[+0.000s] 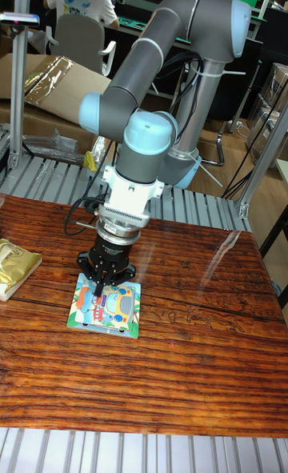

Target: Assemble one piece of a puzzle

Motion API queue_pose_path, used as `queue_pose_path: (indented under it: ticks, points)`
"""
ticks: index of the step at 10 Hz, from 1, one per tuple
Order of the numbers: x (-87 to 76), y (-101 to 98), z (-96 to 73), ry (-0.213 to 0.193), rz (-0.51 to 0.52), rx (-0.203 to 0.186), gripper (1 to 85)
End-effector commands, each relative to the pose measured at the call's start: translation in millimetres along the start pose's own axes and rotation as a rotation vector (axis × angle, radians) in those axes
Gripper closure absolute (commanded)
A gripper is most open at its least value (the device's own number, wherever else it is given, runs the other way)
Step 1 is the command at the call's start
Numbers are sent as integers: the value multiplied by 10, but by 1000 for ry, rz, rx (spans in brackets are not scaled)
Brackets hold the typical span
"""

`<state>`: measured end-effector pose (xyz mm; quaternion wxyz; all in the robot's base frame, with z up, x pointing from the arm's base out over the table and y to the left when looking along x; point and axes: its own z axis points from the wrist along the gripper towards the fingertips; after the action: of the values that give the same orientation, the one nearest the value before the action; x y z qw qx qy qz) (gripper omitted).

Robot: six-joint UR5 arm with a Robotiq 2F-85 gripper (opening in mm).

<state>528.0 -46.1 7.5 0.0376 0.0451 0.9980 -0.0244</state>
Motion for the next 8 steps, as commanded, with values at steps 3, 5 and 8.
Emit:
queue_pose_path:
  ticks: [3, 5, 8]
  points:
    - [80, -114, -66, 39, -6, 35, 843]
    - [28, -192, -70, 32, -30, 49, 843]
    - [-115, -276, -52, 5, -67, 67, 843]
